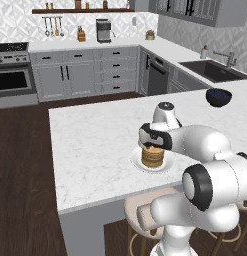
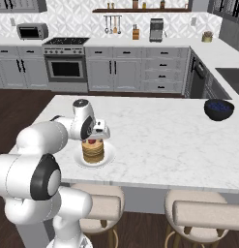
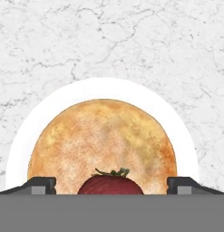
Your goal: Take the strawberry from the fridge and place it on top of the pancake, located on the dining counter.
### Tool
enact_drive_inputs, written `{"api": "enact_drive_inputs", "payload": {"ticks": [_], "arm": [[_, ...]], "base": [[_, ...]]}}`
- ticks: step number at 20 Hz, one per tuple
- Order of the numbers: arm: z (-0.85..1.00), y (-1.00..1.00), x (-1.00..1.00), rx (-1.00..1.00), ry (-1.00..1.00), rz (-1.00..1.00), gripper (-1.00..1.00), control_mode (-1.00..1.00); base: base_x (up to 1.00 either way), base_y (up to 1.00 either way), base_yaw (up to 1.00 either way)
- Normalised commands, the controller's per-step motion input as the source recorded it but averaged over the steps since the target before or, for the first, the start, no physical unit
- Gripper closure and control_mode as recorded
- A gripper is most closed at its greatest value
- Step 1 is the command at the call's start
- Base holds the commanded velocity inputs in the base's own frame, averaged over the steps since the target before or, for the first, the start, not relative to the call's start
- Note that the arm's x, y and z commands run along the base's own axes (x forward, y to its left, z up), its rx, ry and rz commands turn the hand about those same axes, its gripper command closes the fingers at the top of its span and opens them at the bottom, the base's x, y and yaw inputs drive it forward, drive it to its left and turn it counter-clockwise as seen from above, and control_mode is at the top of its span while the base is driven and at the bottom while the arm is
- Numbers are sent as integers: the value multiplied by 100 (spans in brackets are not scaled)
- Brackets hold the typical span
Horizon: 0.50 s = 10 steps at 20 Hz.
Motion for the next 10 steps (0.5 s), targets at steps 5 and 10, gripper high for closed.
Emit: {"api": "enact_drive_inputs", "payload": {"ticks": [5,10], "arm": [[33,0,0,-2,0,0,-100,-100],[77,0,-28,-2,-1,0,-100,-100]], "base": [[0,0,0],[0,0,0]]}}
